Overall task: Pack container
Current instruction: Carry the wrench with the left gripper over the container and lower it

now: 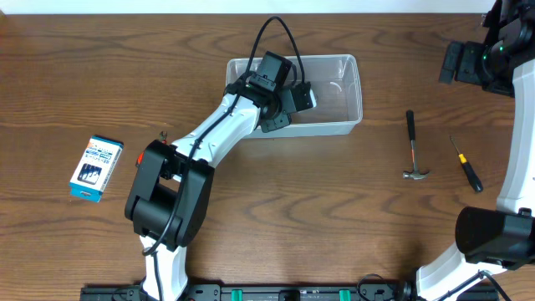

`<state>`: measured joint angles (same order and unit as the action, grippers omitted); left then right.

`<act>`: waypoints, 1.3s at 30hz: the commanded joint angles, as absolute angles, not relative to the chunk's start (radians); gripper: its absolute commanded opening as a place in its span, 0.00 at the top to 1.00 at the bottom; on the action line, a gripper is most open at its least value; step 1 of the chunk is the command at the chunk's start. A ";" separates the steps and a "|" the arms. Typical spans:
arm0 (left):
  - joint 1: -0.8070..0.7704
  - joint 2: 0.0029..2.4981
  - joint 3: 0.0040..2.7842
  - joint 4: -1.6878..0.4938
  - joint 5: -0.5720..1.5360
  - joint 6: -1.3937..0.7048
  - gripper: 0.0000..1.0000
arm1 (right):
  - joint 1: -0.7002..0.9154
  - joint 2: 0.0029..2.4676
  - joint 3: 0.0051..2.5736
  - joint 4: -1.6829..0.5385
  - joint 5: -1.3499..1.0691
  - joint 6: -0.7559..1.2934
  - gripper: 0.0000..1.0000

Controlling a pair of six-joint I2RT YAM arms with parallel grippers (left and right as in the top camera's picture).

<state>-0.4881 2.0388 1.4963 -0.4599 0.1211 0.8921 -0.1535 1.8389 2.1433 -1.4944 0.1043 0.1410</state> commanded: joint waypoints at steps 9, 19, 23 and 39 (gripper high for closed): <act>-0.488 2.033 1.492 -0.485 0.131 0.897 0.73 | -0.157 1.835 2.139 -1.486 0.097 0.125 0.01; -0.488 2.010 1.492 -0.485 0.112 0.897 0.67 | -0.157 1.835 2.139 -1.488 0.097 0.125 0.01; -0.488 1.967 1.492 -0.476 0.112 0.897 0.66 | -0.157 1.835 2.139 -1.488 0.097 0.126 0.01; -0.527 1.893 1.492 -0.526 0.215 0.770 0.74 | -0.157 1.835 2.139 -1.488 0.097 0.126 0.01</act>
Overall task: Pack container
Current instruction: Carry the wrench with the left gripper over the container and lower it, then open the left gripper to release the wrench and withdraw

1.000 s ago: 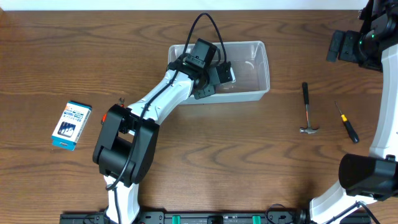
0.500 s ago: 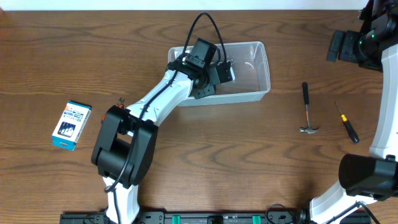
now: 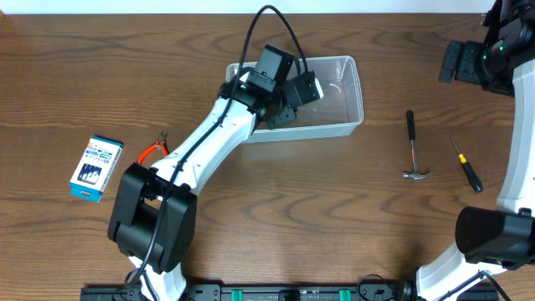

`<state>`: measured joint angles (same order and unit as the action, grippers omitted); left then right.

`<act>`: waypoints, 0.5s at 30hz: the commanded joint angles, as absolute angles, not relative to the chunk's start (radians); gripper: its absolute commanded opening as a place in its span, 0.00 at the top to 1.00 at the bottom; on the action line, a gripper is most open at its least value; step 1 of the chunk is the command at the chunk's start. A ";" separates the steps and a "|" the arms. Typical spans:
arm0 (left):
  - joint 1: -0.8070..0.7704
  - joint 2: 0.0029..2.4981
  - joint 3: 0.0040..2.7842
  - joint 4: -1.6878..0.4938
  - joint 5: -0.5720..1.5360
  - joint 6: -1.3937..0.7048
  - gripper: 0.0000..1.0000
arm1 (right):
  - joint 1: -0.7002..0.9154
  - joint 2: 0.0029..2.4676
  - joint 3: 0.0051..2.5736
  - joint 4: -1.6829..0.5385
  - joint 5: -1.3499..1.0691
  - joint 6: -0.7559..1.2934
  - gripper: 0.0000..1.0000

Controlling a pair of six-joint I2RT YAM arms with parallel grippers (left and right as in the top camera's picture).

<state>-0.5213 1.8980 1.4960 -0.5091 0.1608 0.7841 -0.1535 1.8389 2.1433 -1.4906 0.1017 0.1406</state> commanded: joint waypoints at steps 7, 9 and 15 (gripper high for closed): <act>-0.528 1.893 1.492 -0.581 0.229 0.778 0.75 | -0.157 1.835 2.139 -1.489 0.097 0.126 0.01; -0.528 1.893 1.492 -0.604 0.230 0.778 0.74 | -0.157 1.835 2.139 -1.489 0.097 0.126 0.01; -0.528 1.894 1.492 -0.662 0.254 0.796 0.75 | -0.157 1.835 2.139 -1.492 0.097 0.126 0.01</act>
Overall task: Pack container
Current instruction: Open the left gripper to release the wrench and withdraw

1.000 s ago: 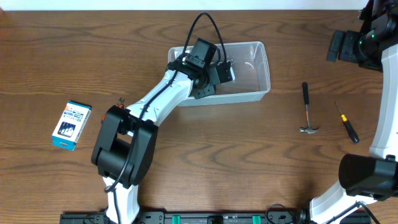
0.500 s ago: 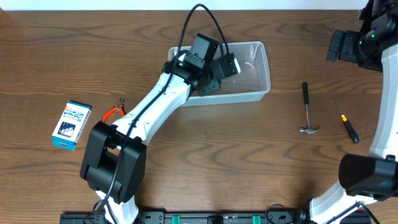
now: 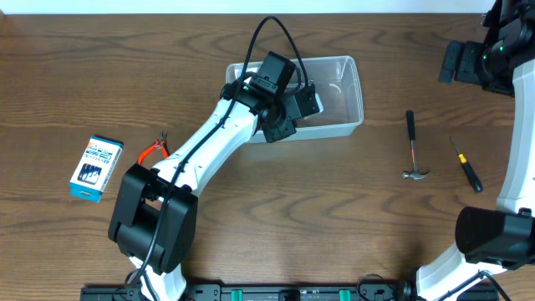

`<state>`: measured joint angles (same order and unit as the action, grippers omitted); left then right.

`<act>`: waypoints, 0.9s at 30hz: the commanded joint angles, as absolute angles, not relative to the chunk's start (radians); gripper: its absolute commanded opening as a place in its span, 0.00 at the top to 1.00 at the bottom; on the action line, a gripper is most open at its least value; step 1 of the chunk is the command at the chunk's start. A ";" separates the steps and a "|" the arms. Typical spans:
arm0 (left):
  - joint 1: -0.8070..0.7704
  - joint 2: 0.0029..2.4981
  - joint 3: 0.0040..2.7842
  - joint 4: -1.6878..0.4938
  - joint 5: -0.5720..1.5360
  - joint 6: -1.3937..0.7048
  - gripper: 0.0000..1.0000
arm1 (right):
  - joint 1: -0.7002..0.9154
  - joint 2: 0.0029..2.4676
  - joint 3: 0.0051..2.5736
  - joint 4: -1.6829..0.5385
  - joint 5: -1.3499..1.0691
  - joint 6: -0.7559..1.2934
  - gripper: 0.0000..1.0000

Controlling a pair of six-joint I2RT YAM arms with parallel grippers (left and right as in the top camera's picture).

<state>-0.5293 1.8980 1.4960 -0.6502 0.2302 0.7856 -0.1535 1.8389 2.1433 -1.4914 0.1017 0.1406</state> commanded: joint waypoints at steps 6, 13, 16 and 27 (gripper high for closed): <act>-0.528 1.894 1.492 -0.675 0.255 0.796 0.75 | -0.157 1.835 2.139 -1.493 0.097 0.126 0.01; -0.528 1.894 1.492 -0.754 0.255 0.796 0.75 | -0.157 1.835 2.139 -1.492 0.097 0.126 0.01; -0.529 1.894 1.492 -0.805 0.255 0.795 0.75 | -0.157 1.835 2.139 -1.492 0.097 0.126 0.01; -0.529 1.894 1.492 -0.859 0.255 0.795 0.75 | -0.157 1.835 2.139 -1.492 0.097 0.125 0.01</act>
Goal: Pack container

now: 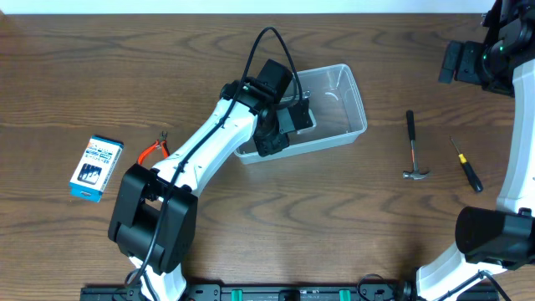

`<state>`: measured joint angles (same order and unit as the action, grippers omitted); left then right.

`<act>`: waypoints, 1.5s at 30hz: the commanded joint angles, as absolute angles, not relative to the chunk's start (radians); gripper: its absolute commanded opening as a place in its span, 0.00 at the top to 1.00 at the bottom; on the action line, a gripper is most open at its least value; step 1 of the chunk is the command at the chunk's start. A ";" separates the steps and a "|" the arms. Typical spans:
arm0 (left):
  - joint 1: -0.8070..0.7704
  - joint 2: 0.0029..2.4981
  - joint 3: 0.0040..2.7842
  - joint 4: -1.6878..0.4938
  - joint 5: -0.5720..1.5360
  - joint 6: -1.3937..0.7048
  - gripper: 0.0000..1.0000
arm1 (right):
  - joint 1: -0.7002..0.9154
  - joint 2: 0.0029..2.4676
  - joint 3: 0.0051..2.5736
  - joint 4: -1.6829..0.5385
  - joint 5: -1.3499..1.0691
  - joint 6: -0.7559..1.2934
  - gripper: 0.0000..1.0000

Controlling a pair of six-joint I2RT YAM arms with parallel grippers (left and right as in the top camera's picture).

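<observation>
The clear plastic container (336,139) lies at the table's middle back, skewed so that its right end points up and right. My left gripper (287,127) reaches down into its left half, close to the near wall. From above I cannot make out whether its fingers are open or hold anything. At the far right edge my right gripper (452,60) hangs raised and away from every object, its jaws unreadable. Loose tools lie outside the container: a hammer (412,147), a yellow-and-black screwdriver (466,165), red-handled pliers (151,150) and a blue bit box (96,168).
The left arm (205,142) stretches diagonally from the front left to the container and partly covers the pliers. Hammer and screwdriver lie right of the container, and the bit box sits far left. The right arm's base (493,234) stands at the front right.
The container has turned counter-clockwise and slid a little toward the front. My left gripper sits lower in its left half, nearer the front wall. The right arm and loose tools are unchanged.
My left gripper was over the square-lying container's left half. It then stood further right and back inside, with the arm shifted off the pliers. Afterwards it came back toward the left front, and now the container lies skewed with the gripper against its near side.
</observation>
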<state>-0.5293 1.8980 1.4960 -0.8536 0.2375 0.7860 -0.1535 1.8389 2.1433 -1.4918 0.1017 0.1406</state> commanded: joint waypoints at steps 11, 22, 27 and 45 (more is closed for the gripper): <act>-0.485 1.894 1.492 -0.759 0.177 0.659 0.75 | -0.155 1.835 2.139 -1.473 -0.102 0.015 0.13; -0.343 1.839 1.493 -0.682 0.093 0.274 0.76 | -0.077 1.867 2.139 -1.459 -0.225 -0.098 0.99; -0.294 1.760 1.493 -0.689 0.091 0.274 0.77 | 0.017 1.942 2.139 -1.471 -0.229 -0.155 0.99; -0.129 1.580 1.493 -1.011 0.017 -0.047 0.94 | 0.193 2.178 2.139 -1.589 -0.188 -0.173 0.99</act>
<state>-0.1471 1.6108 1.4956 -0.9932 0.0402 -0.0048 0.1894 2.1738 2.1368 -1.5742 -0.2073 -0.1883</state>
